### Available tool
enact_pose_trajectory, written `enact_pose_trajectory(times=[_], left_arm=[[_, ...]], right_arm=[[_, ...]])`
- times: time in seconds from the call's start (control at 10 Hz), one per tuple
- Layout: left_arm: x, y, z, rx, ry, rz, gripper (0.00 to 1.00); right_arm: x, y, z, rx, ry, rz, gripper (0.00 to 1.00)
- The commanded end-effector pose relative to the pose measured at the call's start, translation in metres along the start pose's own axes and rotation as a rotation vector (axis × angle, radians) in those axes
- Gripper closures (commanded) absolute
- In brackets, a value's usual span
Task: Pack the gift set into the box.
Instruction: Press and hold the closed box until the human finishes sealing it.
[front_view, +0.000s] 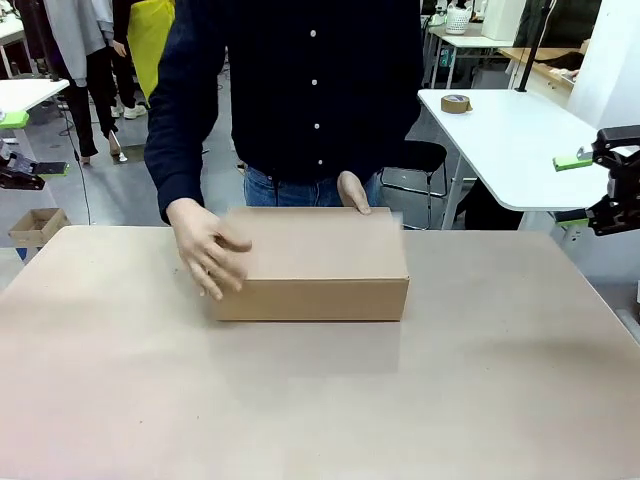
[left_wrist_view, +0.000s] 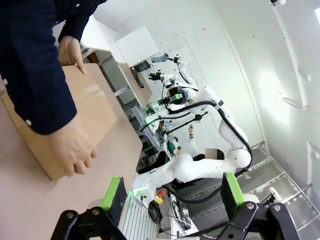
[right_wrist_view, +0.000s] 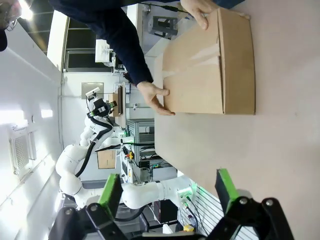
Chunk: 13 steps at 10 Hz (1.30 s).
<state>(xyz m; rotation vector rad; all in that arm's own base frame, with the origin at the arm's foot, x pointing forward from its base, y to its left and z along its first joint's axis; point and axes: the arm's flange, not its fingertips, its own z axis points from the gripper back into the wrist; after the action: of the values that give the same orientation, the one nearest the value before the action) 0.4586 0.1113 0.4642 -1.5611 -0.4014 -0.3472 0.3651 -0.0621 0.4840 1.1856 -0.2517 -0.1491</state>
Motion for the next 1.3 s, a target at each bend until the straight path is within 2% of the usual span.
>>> enact_pose_trajectory(times=[0.0,1.2], left_arm=[[-0.0056,-0.0012,0.0005,-0.006,0.013,-0.017,0.0],[-0.0056,-0.0012,0.0005,-0.006,0.013,-0.017,0.0]], right_arm=[[0.0006,0.0028,0.0012,-0.003,0.007,-0.012,0.0],[0.0006,0.0028,0.0012,-0.003,0.007,-0.012,0.0]])
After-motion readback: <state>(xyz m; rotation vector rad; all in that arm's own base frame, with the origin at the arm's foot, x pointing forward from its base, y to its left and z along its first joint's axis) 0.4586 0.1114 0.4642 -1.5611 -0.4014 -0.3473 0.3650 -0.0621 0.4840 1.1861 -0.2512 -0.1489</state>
